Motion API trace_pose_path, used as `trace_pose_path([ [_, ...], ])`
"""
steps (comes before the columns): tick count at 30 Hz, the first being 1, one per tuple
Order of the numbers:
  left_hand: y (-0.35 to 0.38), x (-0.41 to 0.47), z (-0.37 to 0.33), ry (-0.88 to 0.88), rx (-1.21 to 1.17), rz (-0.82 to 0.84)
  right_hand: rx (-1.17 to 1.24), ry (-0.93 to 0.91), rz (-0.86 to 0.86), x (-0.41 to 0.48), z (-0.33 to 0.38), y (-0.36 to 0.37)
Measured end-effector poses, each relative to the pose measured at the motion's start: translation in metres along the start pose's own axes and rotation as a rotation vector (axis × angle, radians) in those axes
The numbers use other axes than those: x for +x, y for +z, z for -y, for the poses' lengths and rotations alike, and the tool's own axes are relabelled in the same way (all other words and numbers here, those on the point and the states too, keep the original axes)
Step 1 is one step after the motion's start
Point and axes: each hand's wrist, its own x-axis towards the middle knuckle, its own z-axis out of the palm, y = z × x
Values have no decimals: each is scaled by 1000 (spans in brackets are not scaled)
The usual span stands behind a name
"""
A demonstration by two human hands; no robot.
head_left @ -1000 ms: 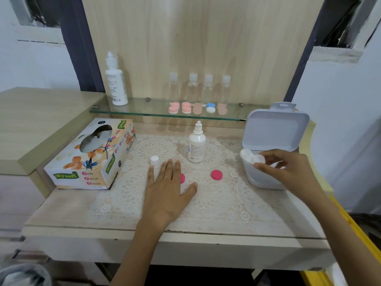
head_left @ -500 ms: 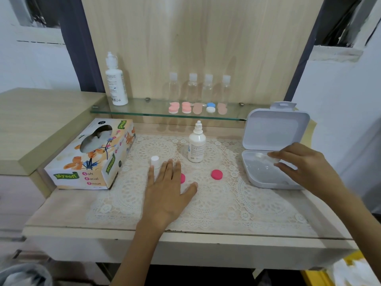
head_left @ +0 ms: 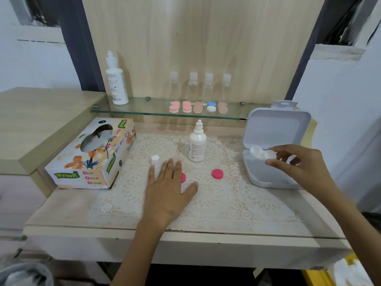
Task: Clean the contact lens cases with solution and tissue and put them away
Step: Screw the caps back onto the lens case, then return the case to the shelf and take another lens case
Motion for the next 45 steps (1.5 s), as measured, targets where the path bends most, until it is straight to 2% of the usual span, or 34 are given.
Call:
trace_pose_path([
  [3,0,0,1,1,-2,-1,105,80,47,0,16,10],
  [6,0,0,1,1,-25,-9,147,81,149,-5,33,27],
  [10,-3,-2,1,9,-77,-38,94,73,283,-15,47,55],
  [13,-6,-3,1,14,-109,-47,-6,31,328,-19,53,72],
  [18,-7,-4,2,22,-125,-70,-34,-7,402,-22,58,89],
  [45,-9,-5,2,14,-157,-92,-19,-31,288,-33,69,99],
])
